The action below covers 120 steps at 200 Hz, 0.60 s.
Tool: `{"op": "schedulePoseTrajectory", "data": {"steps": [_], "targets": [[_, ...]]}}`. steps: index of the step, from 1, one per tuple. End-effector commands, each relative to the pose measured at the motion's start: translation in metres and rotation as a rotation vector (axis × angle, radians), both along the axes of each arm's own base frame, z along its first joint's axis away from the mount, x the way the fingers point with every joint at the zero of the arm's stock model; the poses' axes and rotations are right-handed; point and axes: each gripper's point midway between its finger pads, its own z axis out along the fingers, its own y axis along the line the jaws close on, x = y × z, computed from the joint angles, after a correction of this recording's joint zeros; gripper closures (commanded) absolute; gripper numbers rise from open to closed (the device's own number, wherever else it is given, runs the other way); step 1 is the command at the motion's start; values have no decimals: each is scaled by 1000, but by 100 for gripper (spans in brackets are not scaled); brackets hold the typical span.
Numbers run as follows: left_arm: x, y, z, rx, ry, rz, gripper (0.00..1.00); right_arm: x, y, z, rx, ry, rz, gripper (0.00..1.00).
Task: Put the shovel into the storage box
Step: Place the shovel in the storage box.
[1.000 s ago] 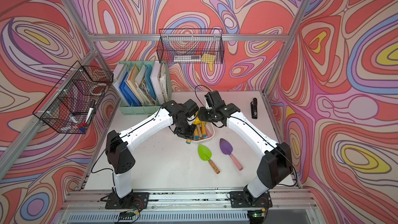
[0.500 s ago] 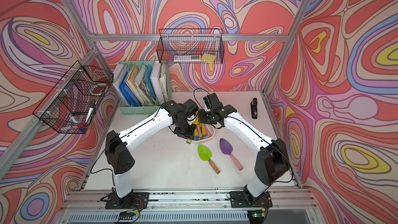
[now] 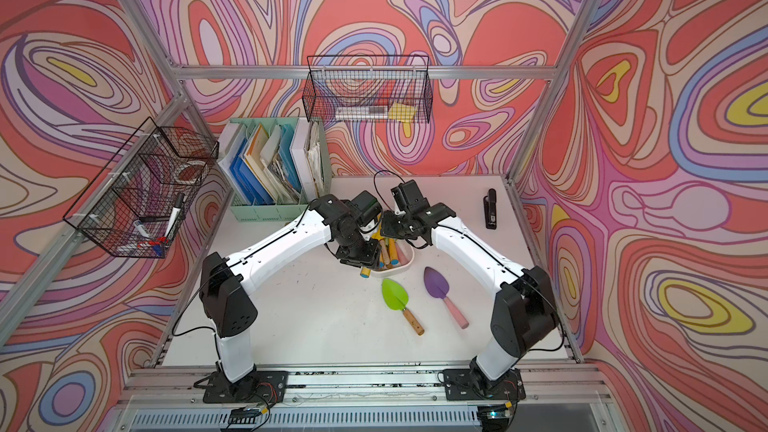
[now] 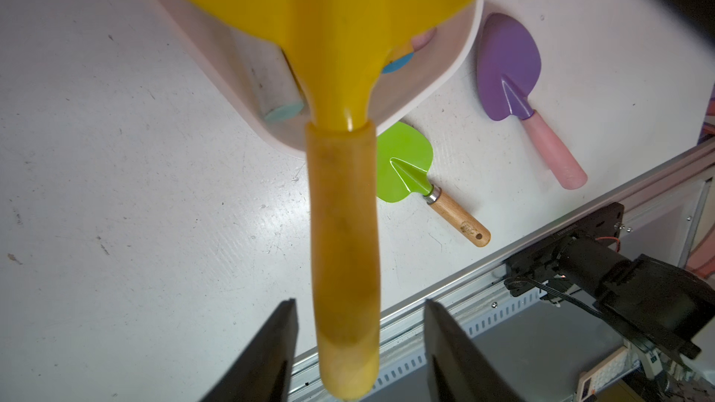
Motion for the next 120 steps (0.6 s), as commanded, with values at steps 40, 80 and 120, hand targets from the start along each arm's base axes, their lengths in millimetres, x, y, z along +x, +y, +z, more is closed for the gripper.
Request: {"op": "schedulePoseTrajectory", "data": {"steps": [40, 80, 120], "targets": [[-5, 0, 30, -97, -65, -13, 1, 10, -1, -6, -74, -46, 43, 100], [-8, 4, 48, -169, -142, -27, 1, 26, -7, -2, -98, -85, 166, 100], [-13, 9, 59, -219, -200, -32, 1, 45, -10, -9, -128, -105, 338, 100]]}}
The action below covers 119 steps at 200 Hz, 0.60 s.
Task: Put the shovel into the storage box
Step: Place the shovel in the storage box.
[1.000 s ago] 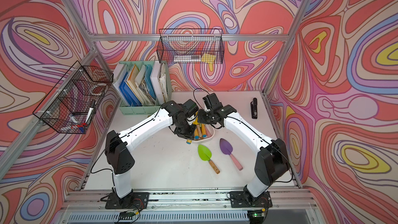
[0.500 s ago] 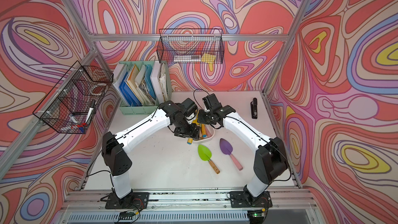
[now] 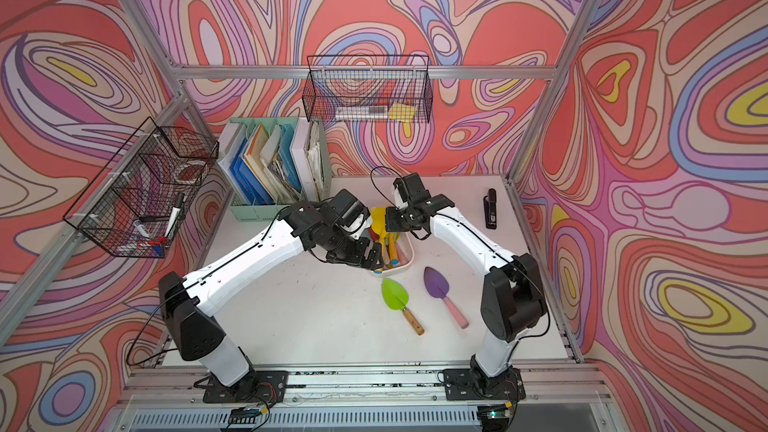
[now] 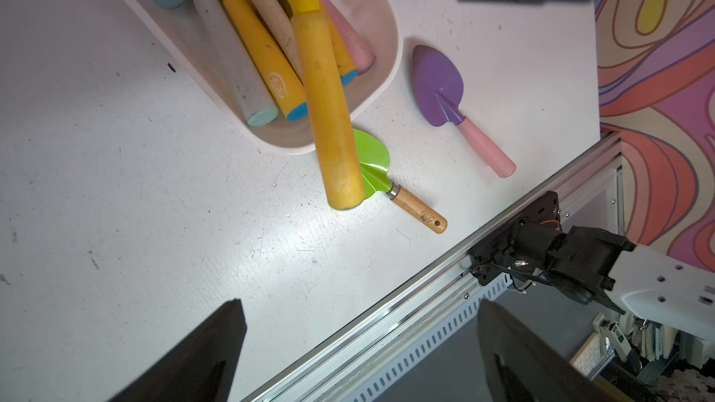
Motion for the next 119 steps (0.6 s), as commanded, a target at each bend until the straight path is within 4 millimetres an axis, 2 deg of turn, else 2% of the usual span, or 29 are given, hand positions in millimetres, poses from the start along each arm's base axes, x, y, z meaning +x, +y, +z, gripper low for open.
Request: {"op": "schedulePoseTrajectory", "data": {"steps": [1, 50, 119], "targets": [[2, -1, 14, -58, -65, -15, 1, 8, 5, -1, -22, -30, 163, 100], [-2, -7, 20, -141, -91, -27, 1, 29, 1, -17, -43, -32, 304, 100], [-7, -3, 27, -186, -133, -28, 1, 56, -15, -40, -77, 0, 362, 100]]}}
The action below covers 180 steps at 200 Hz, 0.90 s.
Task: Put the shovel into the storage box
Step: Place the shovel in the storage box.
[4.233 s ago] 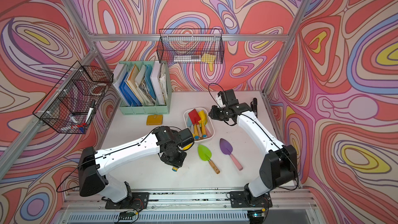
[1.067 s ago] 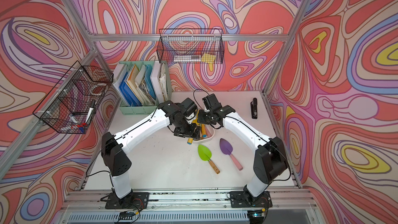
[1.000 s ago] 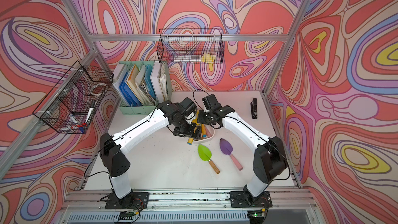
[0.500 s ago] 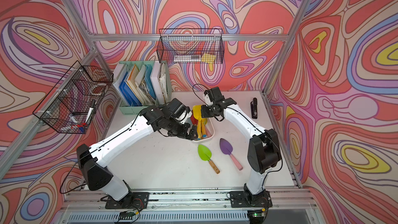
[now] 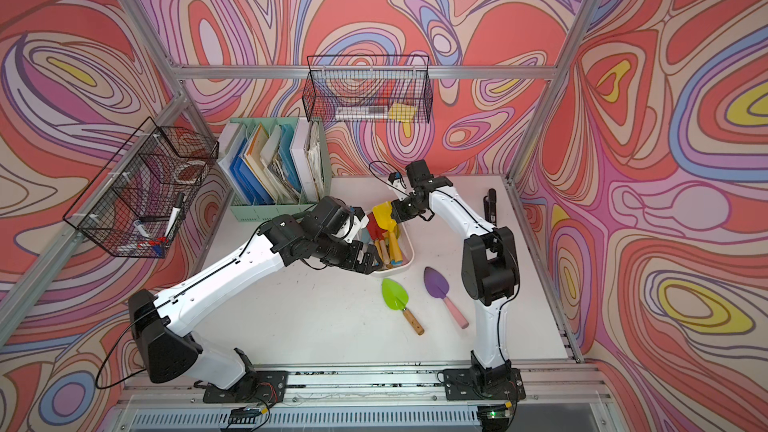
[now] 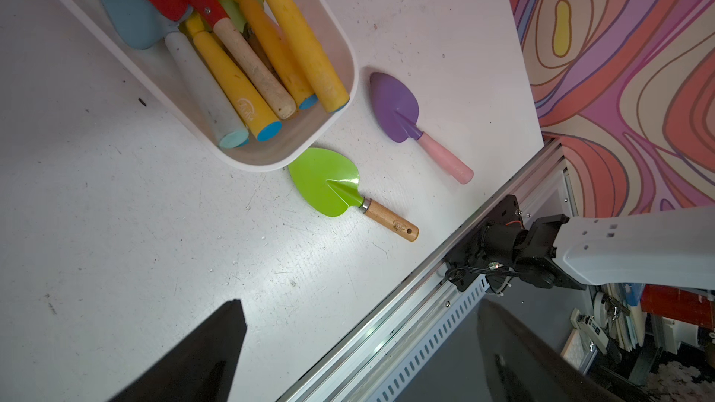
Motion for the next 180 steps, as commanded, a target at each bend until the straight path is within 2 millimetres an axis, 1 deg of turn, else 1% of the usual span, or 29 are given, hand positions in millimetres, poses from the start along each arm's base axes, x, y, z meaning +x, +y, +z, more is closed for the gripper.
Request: {"op": "schedulePoseTrajectory", "data": {"steps": [1, 74, 99, 141, 180], "targets": [[1, -1, 13, -45, -45, -4, 1, 3, 0, -1, 1, 0, 57, 100], [2, 0, 8, -29, -34, -2, 1, 16, -3, -29, -27, 31, 58, 100], [2, 0, 8, -26, -31, -1, 1, 18, 0, -38, -18, 49, 61, 100], [2, 0, 4, -16, -19, 2, 1, 20, -2, -55, -32, 74, 48, 100], [2, -1, 4, -16, -15, -1, 1, 21, -3, -63, -42, 87, 30, 100]]}}
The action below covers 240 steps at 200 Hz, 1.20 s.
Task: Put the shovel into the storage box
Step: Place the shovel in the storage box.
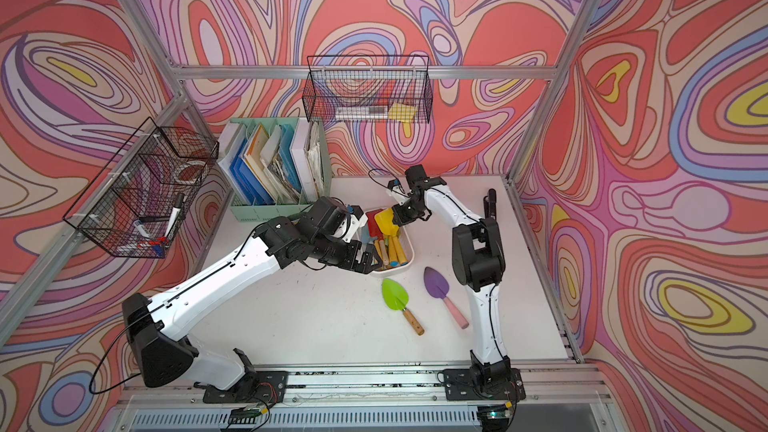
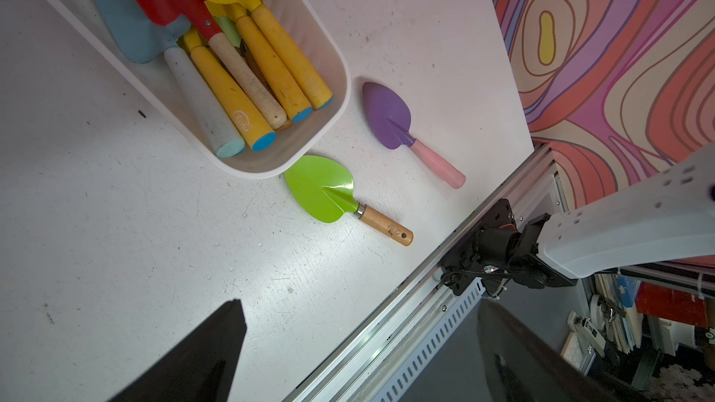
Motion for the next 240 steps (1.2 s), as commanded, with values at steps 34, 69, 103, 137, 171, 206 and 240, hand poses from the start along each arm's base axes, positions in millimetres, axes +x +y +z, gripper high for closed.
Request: {"op": "schedulePoseTrajectory", "data": {"steps": [34, 69, 103, 137, 171, 206, 240], "targets": [[1, -2, -2, 3, 11, -6, 1, 8, -1, -16, -10, 12, -30, 100], [1, -2, -4, 5, 18, -8, 1, 9, -3, -21, -25, 22, -47, 95], [0, -3, -4, 1, 21, -12, 1, 9, -5, -20, -32, 23, -55, 89], [0, -4, -2, -4, 22, -13, 1, 9, -6, -18, -37, 23, -65, 86], [-1, -4, -1, -11, 23, -17, 1, 9, -8, -12, -42, 17, -75, 82], [-2, -5, 1, -15, 24, -21, 1, 9, -11, -2, -51, 1, -88, 76], [-3, -4, 2, -17, 22, -21, 1, 8, -15, 13, -61, -20, -112, 71]]}}
